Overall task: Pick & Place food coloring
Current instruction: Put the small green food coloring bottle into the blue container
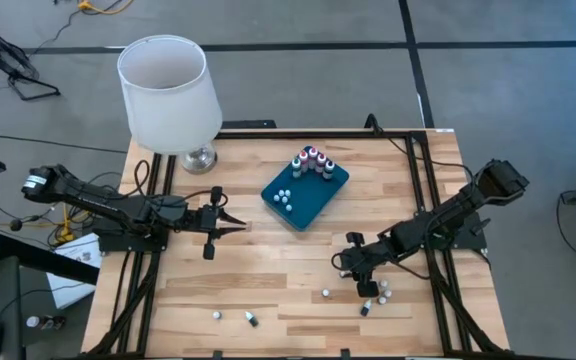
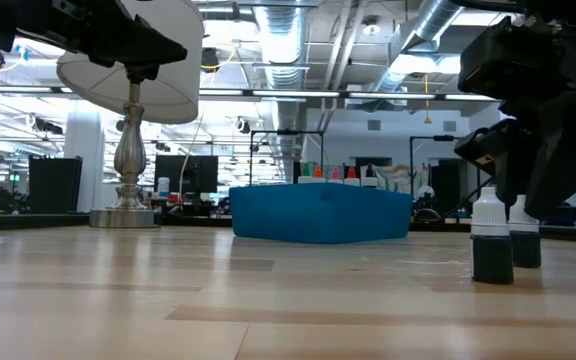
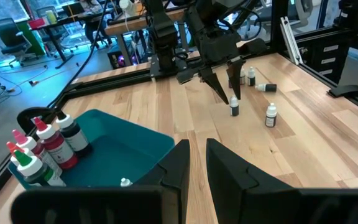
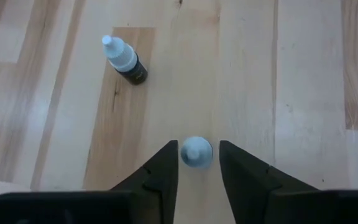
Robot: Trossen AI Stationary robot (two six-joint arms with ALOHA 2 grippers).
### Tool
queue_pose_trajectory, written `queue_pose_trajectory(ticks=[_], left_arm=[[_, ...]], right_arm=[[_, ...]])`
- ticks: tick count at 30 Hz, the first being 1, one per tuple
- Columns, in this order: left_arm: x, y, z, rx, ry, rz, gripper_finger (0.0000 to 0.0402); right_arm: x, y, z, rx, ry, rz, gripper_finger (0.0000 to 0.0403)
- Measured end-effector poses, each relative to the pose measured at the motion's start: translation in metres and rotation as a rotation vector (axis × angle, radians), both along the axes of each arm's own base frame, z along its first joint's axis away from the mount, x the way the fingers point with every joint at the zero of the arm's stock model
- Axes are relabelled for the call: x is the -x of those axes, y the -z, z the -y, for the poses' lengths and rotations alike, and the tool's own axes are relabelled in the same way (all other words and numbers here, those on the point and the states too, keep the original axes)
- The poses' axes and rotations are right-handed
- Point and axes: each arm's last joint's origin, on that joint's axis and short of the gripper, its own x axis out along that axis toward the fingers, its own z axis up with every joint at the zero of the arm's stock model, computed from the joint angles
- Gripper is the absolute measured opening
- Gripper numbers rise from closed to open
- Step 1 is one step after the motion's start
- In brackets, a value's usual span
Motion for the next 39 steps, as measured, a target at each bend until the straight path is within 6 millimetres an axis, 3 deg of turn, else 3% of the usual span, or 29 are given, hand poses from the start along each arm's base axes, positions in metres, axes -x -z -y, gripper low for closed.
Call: queue_pose_trajectory(ticks=[17, 30, 39], left_arm=[[0.000, 0.000, 0.000, 0.000, 0.000, 0.000, 0.0045], [0.000, 0.000, 0.000, 0.000, 0.000, 0.000, 0.0045], [0.000, 0.000, 0.000, 0.000, 0.000, 0.000, 0.0045]], right_arm=[[0.000, 0.000, 0.000, -0.004, 0.007, 0.002, 0.0055], [-0.001, -0.001, 0.000, -0.010, 0.008, 0.013, 0.0052], [-0.015, -0.019, 0.003, 0.024, -0.007, 0.025, 0.0052]])
